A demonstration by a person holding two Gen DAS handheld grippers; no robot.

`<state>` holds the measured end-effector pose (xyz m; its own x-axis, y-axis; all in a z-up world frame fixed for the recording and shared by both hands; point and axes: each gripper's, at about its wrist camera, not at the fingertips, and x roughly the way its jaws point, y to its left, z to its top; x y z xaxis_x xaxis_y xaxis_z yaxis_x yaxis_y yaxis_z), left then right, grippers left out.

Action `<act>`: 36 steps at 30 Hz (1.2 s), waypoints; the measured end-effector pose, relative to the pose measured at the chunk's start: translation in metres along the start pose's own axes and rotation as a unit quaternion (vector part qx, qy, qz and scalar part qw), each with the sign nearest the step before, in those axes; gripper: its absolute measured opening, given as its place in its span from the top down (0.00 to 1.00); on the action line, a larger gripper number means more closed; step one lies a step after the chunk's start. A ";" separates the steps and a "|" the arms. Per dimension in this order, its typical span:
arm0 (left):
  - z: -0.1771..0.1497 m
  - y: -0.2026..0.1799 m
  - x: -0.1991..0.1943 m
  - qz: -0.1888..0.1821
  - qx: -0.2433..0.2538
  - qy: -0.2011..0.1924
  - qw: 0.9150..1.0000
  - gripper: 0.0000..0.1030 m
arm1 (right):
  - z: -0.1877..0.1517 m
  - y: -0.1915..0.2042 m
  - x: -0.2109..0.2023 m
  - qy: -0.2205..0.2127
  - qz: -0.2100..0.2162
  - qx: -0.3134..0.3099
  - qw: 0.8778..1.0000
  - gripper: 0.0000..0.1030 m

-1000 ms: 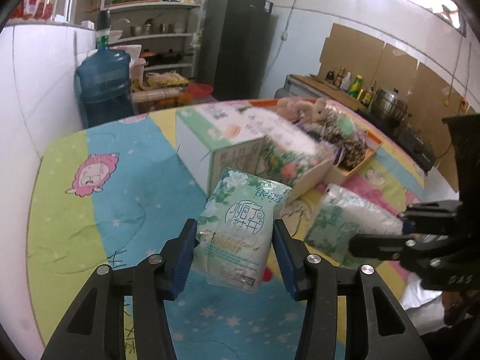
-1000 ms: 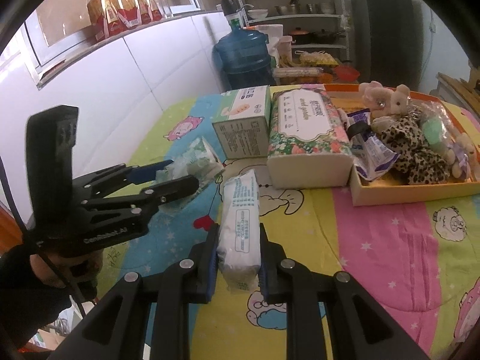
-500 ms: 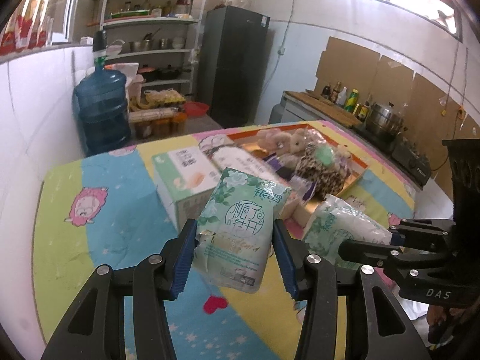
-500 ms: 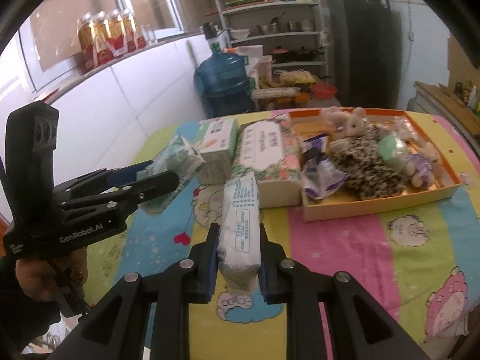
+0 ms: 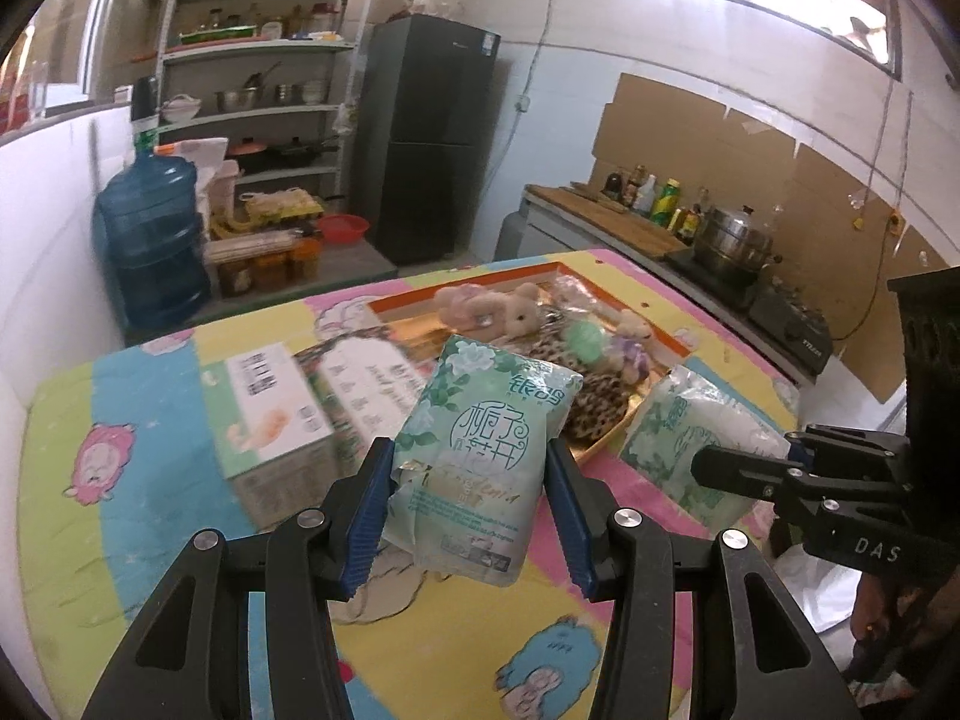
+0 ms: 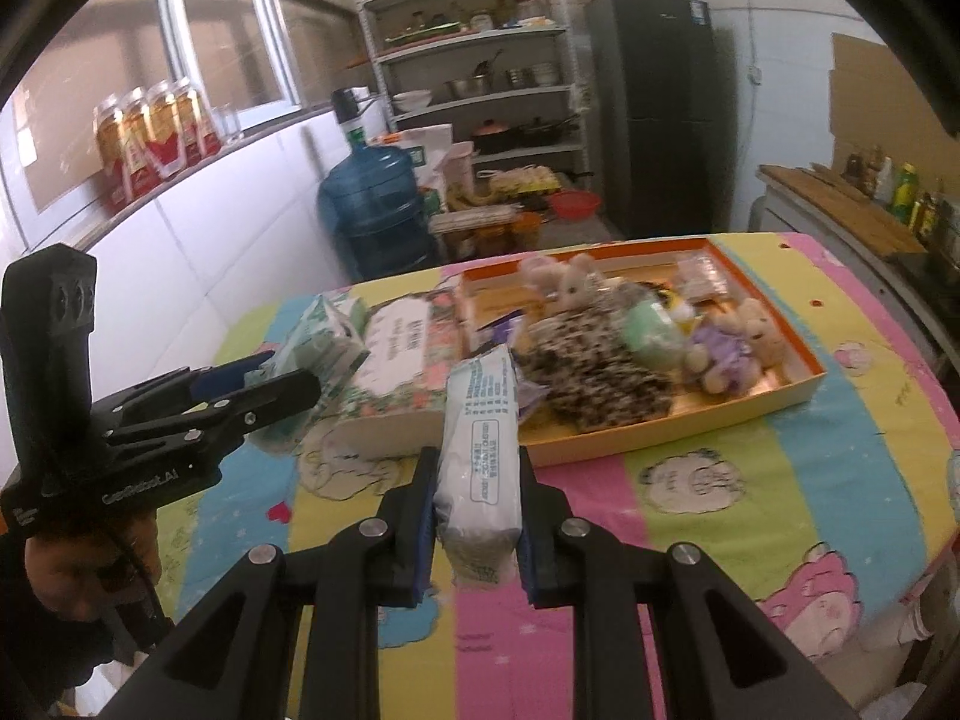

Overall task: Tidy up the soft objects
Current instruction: 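Carry both tissue packs with both grippers over the box lid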

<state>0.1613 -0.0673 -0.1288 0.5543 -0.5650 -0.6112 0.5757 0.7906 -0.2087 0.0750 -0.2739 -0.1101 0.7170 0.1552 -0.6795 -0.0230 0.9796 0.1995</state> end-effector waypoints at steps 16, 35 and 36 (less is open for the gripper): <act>0.037 -0.053 0.055 -0.015 -0.010 0.006 1.000 0.50 | 0.031 -0.080 -0.004 -0.008 -0.028 0.022 0.999 0.78; 0.090 -0.095 0.133 0.029 -0.060 -0.007 0.998 0.50 | 0.088 -0.165 0.040 0.004 0.017 -0.015 1.000 0.78; 0.093 -0.096 0.135 0.031 -0.061 -0.008 0.998 0.50 | 0.090 -0.169 0.043 0.005 0.021 -0.017 1.000 0.78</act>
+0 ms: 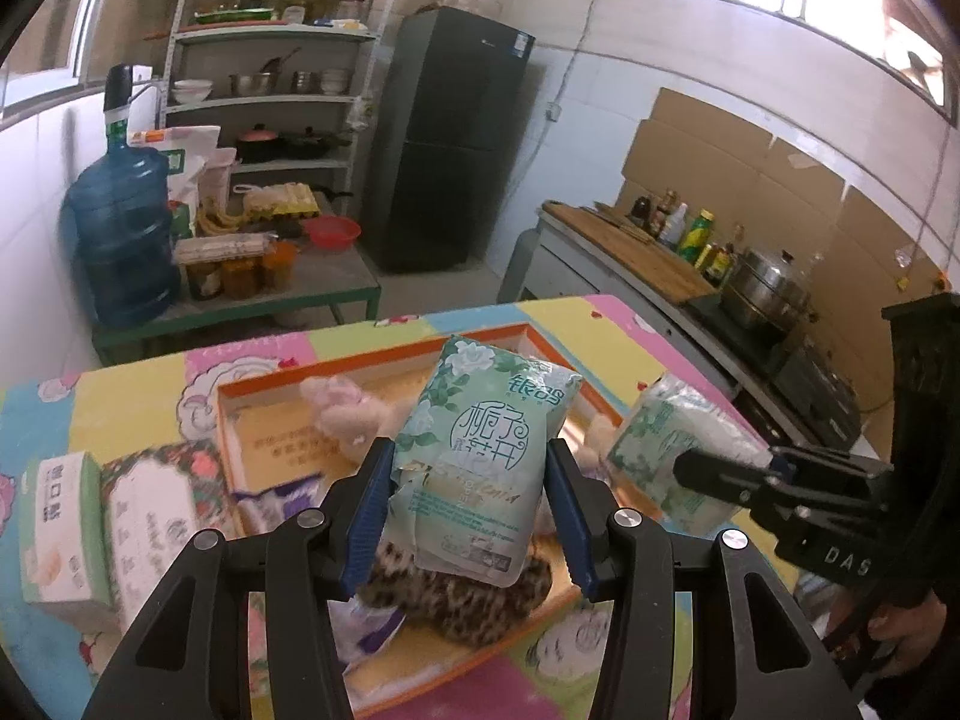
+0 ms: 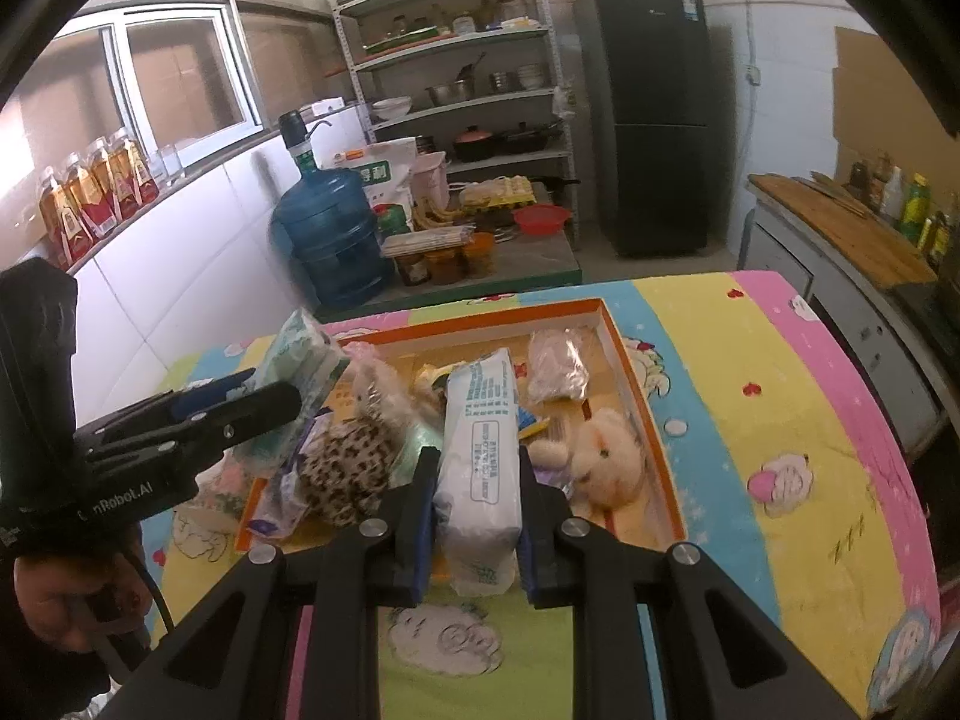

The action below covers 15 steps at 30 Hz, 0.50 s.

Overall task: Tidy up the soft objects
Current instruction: 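Carry both tissue packs with both grippers over the box lid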

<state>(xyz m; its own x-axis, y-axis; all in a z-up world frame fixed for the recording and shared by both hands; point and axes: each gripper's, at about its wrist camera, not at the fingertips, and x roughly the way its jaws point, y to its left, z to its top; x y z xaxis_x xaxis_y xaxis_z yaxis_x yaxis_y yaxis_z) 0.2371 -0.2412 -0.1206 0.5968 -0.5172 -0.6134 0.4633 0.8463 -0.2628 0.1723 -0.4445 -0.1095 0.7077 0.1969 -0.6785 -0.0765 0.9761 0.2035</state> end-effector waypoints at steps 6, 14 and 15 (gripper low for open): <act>0.016 -0.014 0.028 0.029 -0.011 0.001 1.000 0.50 | 0.014 -0.019 0.018 0.005 0.018 -0.011 1.000 0.78; 0.028 -0.019 0.063 0.045 -0.036 0.010 0.998 0.50 | 0.026 -0.039 0.038 0.006 0.029 -0.017 0.999 0.78; 0.029 -0.019 0.067 0.048 -0.039 0.012 0.998 0.50 | 0.028 -0.040 0.040 0.007 0.030 -0.017 0.999 0.78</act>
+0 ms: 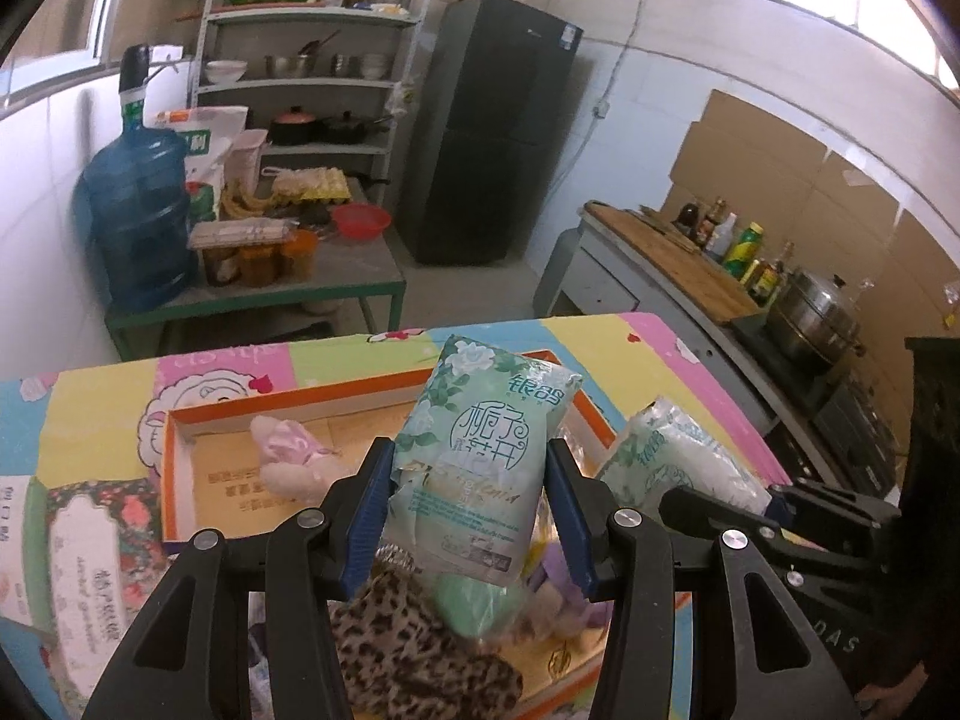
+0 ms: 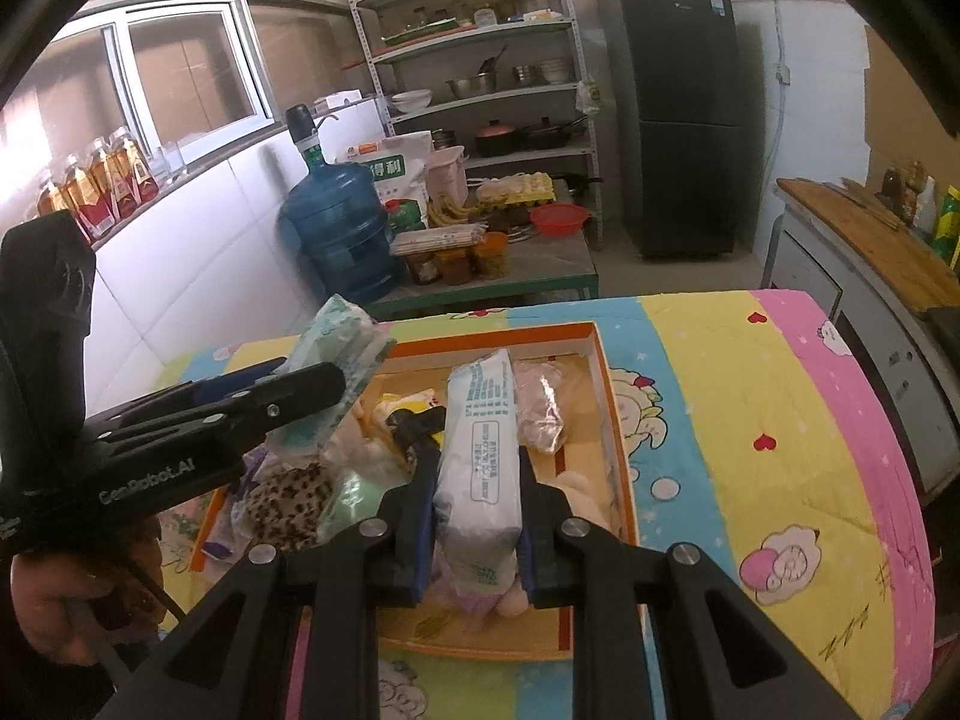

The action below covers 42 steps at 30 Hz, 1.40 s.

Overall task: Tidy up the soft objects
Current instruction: 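Carry both tissue packs with both grippers over the box lid, then open both grippers to drop the tissue packs into the lid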

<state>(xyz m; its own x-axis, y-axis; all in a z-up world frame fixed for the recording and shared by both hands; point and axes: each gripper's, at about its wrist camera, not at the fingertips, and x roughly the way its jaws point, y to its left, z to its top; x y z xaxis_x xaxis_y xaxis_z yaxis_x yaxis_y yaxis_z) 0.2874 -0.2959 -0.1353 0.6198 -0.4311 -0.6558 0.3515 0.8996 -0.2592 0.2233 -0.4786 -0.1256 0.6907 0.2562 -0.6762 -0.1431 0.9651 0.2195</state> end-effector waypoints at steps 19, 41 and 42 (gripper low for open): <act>0.013 -0.007 0.042 0.027 0.010 0.018 0.999 0.50 | 0.013 -0.012 0.032 0.015 0.021 -0.006 1.000 0.78; -0.004 0.005 0.063 0.013 0.012 0.038 0.999 0.45 | 0.002 -0.017 0.065 0.048 0.033 0.024 0.998 0.52; -0.005 0.004 0.063 0.013 0.014 0.037 0.999 0.41 | 0.000 -0.016 0.064 0.047 0.033 0.024 0.998 0.52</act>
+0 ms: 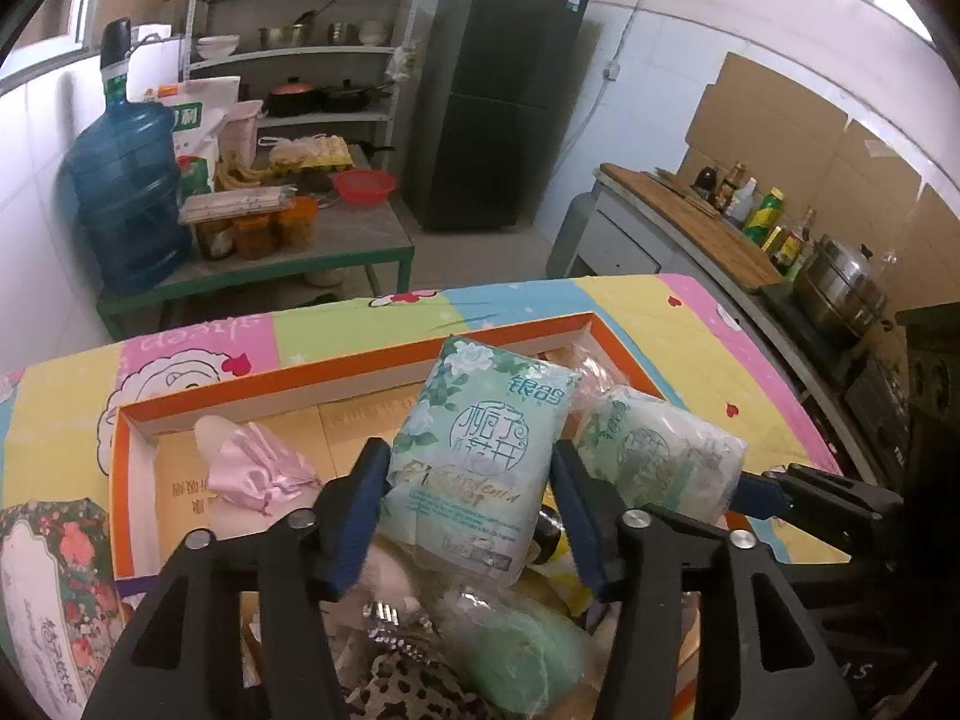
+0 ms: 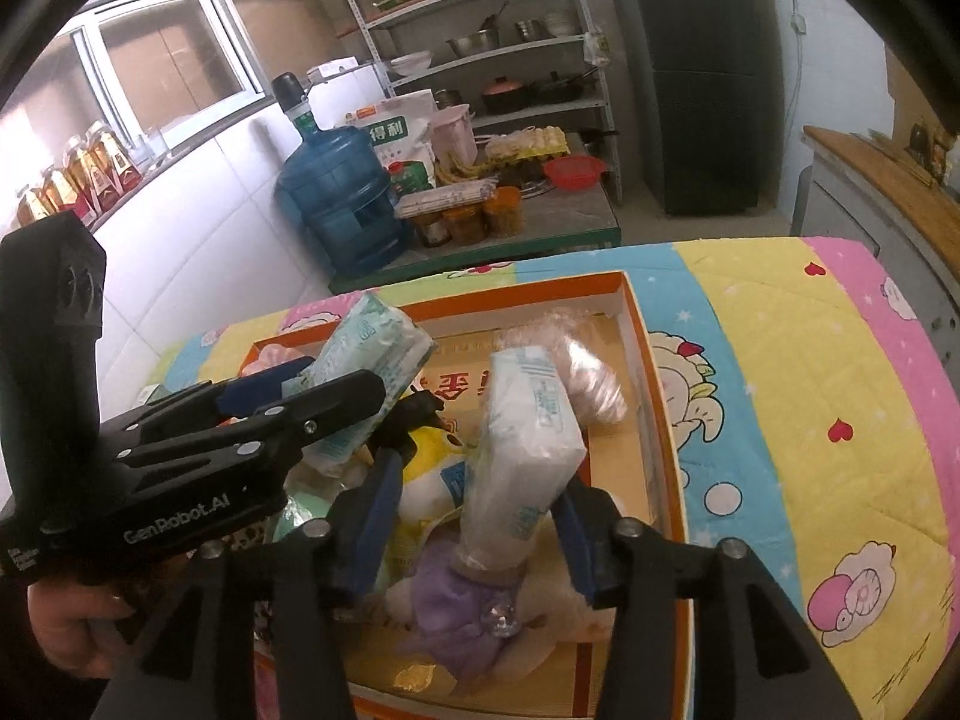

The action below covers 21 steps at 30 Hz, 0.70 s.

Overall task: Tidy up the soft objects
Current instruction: 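Open both grippers to drop the tissue packs into the lid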

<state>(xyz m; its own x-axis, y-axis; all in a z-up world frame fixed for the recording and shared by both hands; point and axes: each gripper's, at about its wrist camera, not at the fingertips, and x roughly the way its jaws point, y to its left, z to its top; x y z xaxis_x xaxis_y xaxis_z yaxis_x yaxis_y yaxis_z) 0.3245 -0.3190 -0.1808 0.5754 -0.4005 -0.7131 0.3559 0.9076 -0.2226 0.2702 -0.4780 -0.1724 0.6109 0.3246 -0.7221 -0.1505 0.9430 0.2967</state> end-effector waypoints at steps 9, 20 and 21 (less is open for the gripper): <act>-0.004 0.000 -0.008 0.002 -0.001 -0.013 1.000 0.29 | -0.003 -0.001 -0.001 -0.001 0.001 0.002 1.000 0.52; -0.009 -0.007 -0.026 0.010 0.003 -0.024 1.000 0.28 | -0.012 -0.007 -0.013 -0.010 -0.013 0.004 1.000 0.52; -0.010 -0.008 -0.029 0.013 0.003 -0.025 1.000 0.28 | -0.014 -0.008 -0.017 -0.013 -0.016 0.006 1.000 0.52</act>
<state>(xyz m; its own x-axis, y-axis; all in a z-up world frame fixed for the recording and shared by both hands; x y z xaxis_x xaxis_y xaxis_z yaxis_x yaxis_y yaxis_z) 0.2980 -0.3130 -0.1646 0.6207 -0.3835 -0.6839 0.3455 0.9167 -0.2005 0.2504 -0.4905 -0.1711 0.6354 0.2916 -0.7150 -0.1207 0.9521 0.2810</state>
